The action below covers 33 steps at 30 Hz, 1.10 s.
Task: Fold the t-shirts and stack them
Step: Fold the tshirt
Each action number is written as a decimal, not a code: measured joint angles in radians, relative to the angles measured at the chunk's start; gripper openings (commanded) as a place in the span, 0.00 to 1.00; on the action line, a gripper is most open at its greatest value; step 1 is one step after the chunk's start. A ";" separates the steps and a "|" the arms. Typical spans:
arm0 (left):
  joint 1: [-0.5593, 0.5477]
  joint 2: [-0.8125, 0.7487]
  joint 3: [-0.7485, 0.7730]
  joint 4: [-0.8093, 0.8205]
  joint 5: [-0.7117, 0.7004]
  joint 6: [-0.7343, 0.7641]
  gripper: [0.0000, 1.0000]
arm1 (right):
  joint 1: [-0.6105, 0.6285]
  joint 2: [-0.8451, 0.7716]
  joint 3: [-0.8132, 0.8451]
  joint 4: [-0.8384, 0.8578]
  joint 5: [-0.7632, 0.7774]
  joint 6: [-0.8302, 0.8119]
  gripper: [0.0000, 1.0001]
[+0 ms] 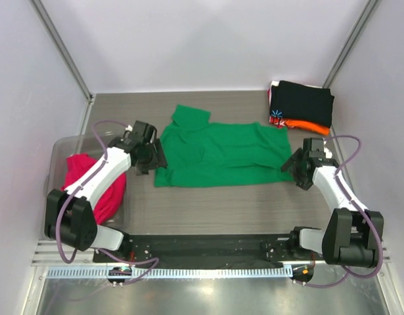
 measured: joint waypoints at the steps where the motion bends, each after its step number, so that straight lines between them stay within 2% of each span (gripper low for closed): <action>1: 0.000 -0.015 -0.058 0.027 0.005 -0.023 0.70 | -0.005 -0.005 -0.036 0.011 -0.007 0.000 0.74; 4: 0.000 -0.026 -0.205 0.108 0.018 -0.079 0.70 | -0.021 0.013 -0.107 0.039 -0.025 0.000 0.70; 8: 0.000 -0.032 -0.338 0.195 0.025 -0.151 0.70 | -0.044 0.060 -0.117 0.096 -0.038 -0.002 0.66; 21: 0.000 -0.036 -0.420 0.386 -0.026 -0.251 0.55 | -0.099 0.173 -0.107 0.265 -0.062 -0.023 0.52; 23: 0.000 -0.029 -0.425 0.403 -0.035 -0.258 0.50 | -0.110 0.185 -0.105 0.284 -0.063 -0.029 0.40; 25: 0.000 -0.018 -0.425 0.420 -0.043 -0.259 0.33 | -0.118 0.196 -0.102 0.295 -0.066 -0.032 0.35; 26: 0.000 -0.011 -0.425 0.430 -0.048 -0.261 0.25 | -0.120 0.199 -0.102 0.303 -0.067 -0.034 0.28; 27: 0.000 -0.006 -0.425 0.437 -0.052 -0.264 0.09 | -0.122 0.201 -0.102 0.305 -0.066 -0.038 0.24; 28: 0.000 0.000 -0.425 0.443 -0.056 -0.267 0.02 | -0.122 0.204 -0.103 0.307 -0.066 -0.040 0.14; 30: 0.000 0.015 -0.420 0.446 -0.066 -0.258 0.00 | -0.123 0.208 -0.103 0.310 -0.069 -0.045 0.05; 33: 0.000 0.037 -0.373 0.406 -0.076 -0.246 0.00 | -0.123 0.208 -0.093 0.289 -0.071 -0.047 0.03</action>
